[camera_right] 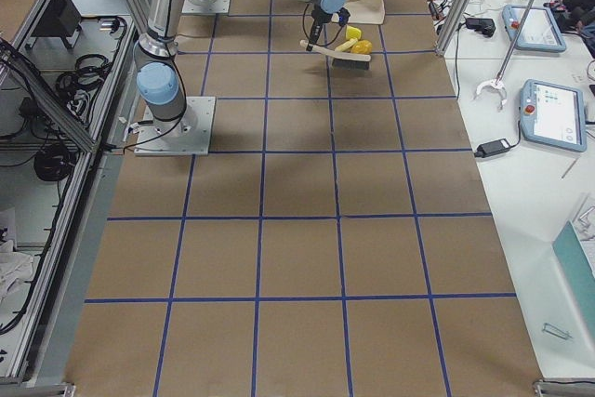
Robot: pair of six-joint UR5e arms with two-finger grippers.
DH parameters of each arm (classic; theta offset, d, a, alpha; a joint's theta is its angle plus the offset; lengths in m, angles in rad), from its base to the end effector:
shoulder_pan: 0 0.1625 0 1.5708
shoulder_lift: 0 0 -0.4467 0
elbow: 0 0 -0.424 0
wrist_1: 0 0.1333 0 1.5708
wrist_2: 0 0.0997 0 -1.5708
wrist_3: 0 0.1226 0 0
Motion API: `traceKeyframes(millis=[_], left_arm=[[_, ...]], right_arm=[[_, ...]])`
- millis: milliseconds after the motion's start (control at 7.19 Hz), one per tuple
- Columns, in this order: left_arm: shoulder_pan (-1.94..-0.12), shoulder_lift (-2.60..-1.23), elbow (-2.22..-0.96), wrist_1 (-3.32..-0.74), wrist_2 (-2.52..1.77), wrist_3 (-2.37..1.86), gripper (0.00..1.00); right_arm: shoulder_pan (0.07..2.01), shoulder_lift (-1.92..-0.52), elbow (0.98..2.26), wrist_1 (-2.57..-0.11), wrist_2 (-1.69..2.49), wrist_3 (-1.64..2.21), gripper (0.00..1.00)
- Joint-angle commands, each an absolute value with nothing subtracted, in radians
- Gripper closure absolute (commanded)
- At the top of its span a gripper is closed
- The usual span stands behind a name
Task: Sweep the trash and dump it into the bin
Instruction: 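Lift the white brush with the right gripper and carry it toward the toys, then sweep the sponge and bread toy toward the dustpan with the right gripper's brush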
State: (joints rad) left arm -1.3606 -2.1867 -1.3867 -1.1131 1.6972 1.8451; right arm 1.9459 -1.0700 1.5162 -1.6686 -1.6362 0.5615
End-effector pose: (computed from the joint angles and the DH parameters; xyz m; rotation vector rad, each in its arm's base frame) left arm 0.0404 -0.7541 0.2307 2.2235 2.0888 0.1449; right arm 0.3543 -0.5579 0.2223 -0.2531 -2.8871 -0.4123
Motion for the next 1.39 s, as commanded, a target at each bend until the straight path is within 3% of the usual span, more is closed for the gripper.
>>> traceKeyframes(millis=[0, 556, 1251], left_arm=[[-1.364, -2.187, -1.387, -1.114, 1.707, 1.838, 0.82], [-1.364, -2.187, -1.387, -1.114, 1.707, 1.838, 0.82], [-1.364, -2.187, -1.387, -1.114, 1.707, 1.839, 0.82]], right_arm=[[1.956, -1.066, 1.508, -1.672, -1.623, 0.575, 1.0], [1.988, -0.99, 1.414, -1.669, -1.618, 0.629, 1.0], [2.006, -0.973, 1.411, -1.726, -1.51, 0.71, 1.0]])
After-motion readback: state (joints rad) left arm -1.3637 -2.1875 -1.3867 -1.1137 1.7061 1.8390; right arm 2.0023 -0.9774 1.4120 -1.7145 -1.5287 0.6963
